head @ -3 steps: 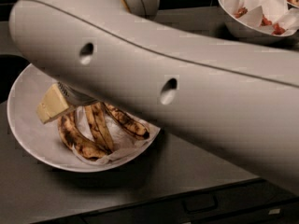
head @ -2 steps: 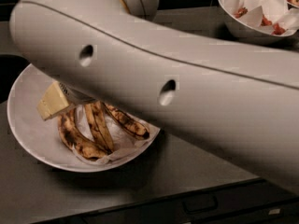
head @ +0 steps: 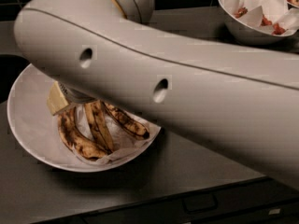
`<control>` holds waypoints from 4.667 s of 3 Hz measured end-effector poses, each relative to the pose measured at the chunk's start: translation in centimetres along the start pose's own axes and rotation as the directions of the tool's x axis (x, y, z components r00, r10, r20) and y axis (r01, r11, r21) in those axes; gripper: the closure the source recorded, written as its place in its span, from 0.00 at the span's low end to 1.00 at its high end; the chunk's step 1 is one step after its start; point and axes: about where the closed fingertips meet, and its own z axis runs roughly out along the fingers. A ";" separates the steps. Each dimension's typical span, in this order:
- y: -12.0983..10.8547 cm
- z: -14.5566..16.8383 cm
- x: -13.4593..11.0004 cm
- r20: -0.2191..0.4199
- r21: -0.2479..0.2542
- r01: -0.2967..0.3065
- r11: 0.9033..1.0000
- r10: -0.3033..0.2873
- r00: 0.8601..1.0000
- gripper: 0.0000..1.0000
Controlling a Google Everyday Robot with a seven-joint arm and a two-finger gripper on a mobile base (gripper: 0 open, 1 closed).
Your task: Pick banana from white bowl
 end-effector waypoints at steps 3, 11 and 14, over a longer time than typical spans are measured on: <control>-2.3 2.6 -0.6 0.000 0.020 -0.039 0.999 0.039 0.999 0.26; -0.3 -3.6 -1.6 0.115 0.042 -0.015 0.999 0.010 0.993 1.00; 0.2 -6.0 -1.8 0.153 0.066 -0.008 0.998 -0.003 0.988 1.00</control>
Offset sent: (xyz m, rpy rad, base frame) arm 0.0185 -0.0151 -0.0258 0.0106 0.0254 -0.0674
